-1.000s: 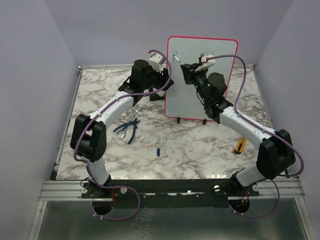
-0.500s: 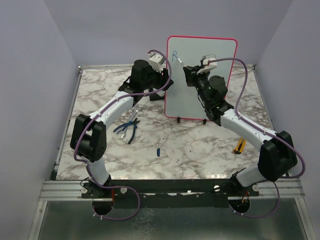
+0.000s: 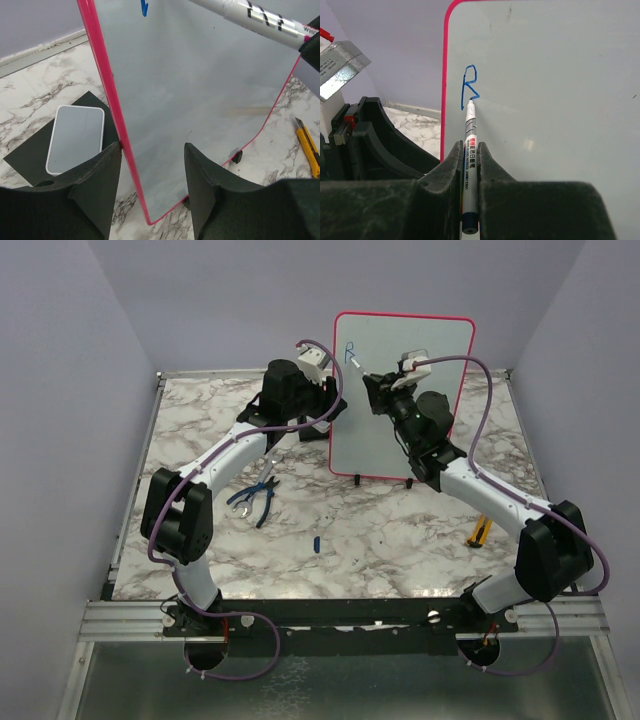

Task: Write a sentence on the whiteboard
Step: Pick up the sentence from the whiteboard.

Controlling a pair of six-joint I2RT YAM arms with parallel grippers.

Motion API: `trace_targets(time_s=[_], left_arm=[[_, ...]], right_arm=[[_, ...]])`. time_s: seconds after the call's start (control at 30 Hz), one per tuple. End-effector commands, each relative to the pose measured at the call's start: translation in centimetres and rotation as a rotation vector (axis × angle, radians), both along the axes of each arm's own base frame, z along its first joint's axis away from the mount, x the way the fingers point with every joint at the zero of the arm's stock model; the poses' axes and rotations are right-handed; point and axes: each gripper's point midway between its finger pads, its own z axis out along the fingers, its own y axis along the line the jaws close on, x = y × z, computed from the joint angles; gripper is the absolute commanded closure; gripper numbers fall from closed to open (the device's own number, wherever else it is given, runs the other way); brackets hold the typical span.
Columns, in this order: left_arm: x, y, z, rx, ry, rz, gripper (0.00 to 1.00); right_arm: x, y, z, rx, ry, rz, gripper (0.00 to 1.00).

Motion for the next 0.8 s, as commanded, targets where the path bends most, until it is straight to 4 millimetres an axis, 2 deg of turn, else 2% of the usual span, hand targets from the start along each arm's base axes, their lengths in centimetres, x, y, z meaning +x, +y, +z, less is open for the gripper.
trace_targets(time_s=[0.0,0.4,0.77], left_arm=[[-0.77,-0.05,1.16,-0.011,-0.018,-0.022,0.46],[-0.83,-0.05,1.31,-0.012,-0.020,-0.023,0.46],[-0.77,0.00,1.23,-0.010,-0.018,-0.019,0.46]], right_arm=[[0.18,0.98,-1.20,-0.023,0.031,0.025,0.99],[0.23,1.59,-2.08,-0.030,0.047,0.030,0.99],[-0.05,1.58,-1.44,-0.031,0.032,0.026,0.99]])
